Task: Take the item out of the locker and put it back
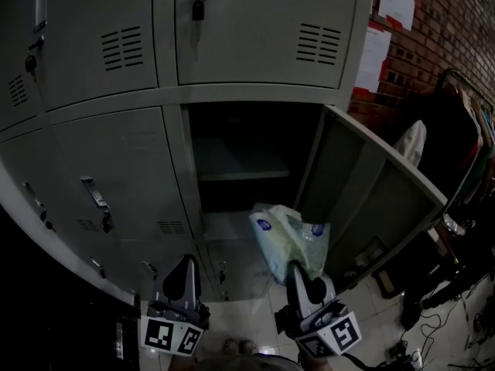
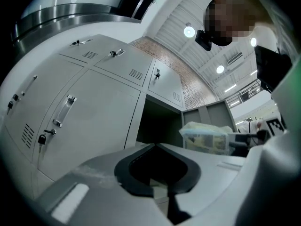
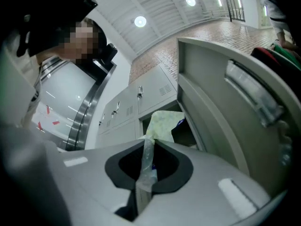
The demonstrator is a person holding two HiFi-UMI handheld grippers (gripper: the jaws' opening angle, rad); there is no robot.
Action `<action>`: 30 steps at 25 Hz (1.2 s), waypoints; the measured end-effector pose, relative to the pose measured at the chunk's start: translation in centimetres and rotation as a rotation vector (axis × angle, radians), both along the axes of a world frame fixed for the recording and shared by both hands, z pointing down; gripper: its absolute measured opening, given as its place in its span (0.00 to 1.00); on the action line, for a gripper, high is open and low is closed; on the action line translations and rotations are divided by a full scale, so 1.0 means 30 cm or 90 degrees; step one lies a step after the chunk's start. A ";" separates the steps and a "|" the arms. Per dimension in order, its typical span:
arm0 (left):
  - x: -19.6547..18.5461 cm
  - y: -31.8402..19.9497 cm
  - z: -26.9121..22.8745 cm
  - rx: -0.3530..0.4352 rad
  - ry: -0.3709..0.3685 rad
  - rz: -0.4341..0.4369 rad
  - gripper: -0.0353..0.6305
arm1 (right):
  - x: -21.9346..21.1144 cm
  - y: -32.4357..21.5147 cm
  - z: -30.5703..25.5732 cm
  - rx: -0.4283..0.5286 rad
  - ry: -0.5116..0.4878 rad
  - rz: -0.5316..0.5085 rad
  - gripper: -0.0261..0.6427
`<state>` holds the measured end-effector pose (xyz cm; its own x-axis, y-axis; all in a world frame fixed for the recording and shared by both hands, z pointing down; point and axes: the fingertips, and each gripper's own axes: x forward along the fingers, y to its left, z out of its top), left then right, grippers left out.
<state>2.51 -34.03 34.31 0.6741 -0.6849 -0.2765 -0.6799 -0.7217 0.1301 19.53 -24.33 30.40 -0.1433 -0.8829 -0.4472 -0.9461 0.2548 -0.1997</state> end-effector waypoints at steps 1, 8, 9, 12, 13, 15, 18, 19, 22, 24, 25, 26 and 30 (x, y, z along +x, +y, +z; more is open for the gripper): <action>0.003 -0.006 0.005 -0.002 -0.002 0.000 0.06 | 0.007 -0.036 -0.044 0.008 0.003 -0.004 0.06; 0.031 -0.024 0.062 -0.031 -0.022 0.008 0.06 | 0.095 -0.488 -0.274 -0.062 0.053 0.023 0.06; 0.031 -0.029 0.068 -0.033 -0.026 0.008 0.06 | 0.107 -0.565 -0.276 -0.090 0.067 0.032 0.06; 0.024 -0.040 0.080 -0.037 -0.029 0.005 0.06 | 0.128 -0.766 -0.254 -0.172 0.117 0.057 0.06; 0.019 -0.046 0.082 -0.038 -0.029 0.002 0.06 | 0.129 -0.813 -0.243 -0.193 0.135 0.062 0.06; 0.003 -0.065 0.083 -0.041 -0.028 -0.009 0.06 | 0.126 -0.875 -0.222 -0.219 0.166 0.070 0.06; -0.027 -0.094 0.085 -0.044 -0.026 -0.025 0.06 | 0.137 -0.919 -0.195 -0.237 0.191 0.094 0.07; -0.036 -0.101 0.087 -0.045 -0.025 -0.030 0.06 | 0.141 -0.926 -0.191 -0.238 0.194 0.101 0.06; -0.048 -0.118 0.093 -0.049 -0.023 -0.037 0.06 | 0.136 -0.939 -0.199 -0.235 0.190 0.100 0.08; -0.045 -0.124 0.093 -0.050 -0.022 -0.035 0.06 | 0.130 -0.940 -0.208 -0.232 0.177 0.096 0.30; -0.042 -0.126 0.091 -0.050 -0.022 -0.034 0.06 | 0.125 -0.938 -0.213 -0.227 0.172 0.094 0.49; -0.038 -0.128 0.089 -0.049 -0.022 -0.032 0.06 | 0.121 -0.934 -0.219 -0.222 0.170 0.092 0.53; -0.025 -0.135 0.083 -0.047 -0.020 -0.028 0.06 | 0.114 -0.920 -0.230 -0.208 0.168 0.091 0.53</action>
<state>1.77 -38.08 36.81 0.6509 -0.7315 -0.2030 -0.7149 -0.6806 0.1603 22.96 -51.93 23.51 -0.0808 -0.9911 -0.1058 -0.9967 0.0807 0.0059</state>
